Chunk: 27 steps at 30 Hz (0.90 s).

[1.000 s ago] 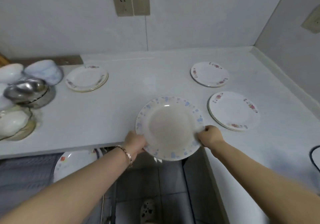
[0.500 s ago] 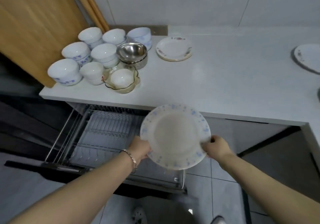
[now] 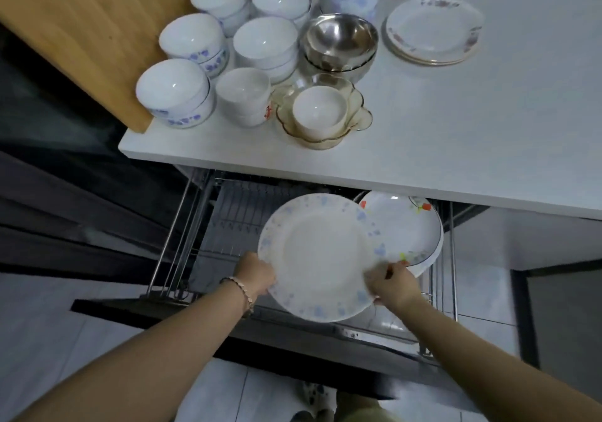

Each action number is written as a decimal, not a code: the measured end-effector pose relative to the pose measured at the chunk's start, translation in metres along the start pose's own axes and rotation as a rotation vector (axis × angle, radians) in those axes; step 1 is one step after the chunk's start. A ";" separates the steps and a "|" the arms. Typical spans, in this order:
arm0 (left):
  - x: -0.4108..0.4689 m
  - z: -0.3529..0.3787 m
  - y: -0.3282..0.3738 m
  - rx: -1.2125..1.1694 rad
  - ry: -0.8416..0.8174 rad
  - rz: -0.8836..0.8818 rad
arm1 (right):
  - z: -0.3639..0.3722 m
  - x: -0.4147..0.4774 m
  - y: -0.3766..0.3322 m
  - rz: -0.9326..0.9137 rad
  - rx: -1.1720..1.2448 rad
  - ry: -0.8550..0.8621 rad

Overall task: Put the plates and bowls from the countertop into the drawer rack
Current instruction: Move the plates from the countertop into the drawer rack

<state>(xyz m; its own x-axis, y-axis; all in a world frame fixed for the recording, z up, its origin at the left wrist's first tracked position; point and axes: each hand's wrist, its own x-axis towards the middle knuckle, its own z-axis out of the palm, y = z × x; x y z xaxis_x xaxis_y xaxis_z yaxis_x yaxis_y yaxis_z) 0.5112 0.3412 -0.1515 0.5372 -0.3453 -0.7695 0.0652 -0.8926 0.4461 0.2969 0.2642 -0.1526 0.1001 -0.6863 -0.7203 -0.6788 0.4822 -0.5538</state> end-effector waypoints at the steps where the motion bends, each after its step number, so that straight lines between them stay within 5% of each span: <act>1: 0.014 -0.005 -0.004 0.007 0.013 -0.008 | 0.011 0.009 -0.004 -0.007 -0.025 -0.016; 11: 0.156 -0.037 -0.026 0.212 0.030 0.033 | 0.121 0.099 -0.018 0.175 0.029 -0.095; 27: 0.284 0.018 -0.041 0.322 -0.052 0.061 | 0.193 0.207 0.028 0.281 -0.125 0.242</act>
<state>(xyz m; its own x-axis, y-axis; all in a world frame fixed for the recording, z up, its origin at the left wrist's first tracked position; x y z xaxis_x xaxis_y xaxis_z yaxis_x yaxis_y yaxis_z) 0.6464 0.2742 -0.3963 0.4877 -0.4076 -0.7720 -0.2391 -0.9129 0.3309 0.4389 0.2408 -0.3975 -0.2665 -0.6526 -0.7093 -0.7401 0.6100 -0.2831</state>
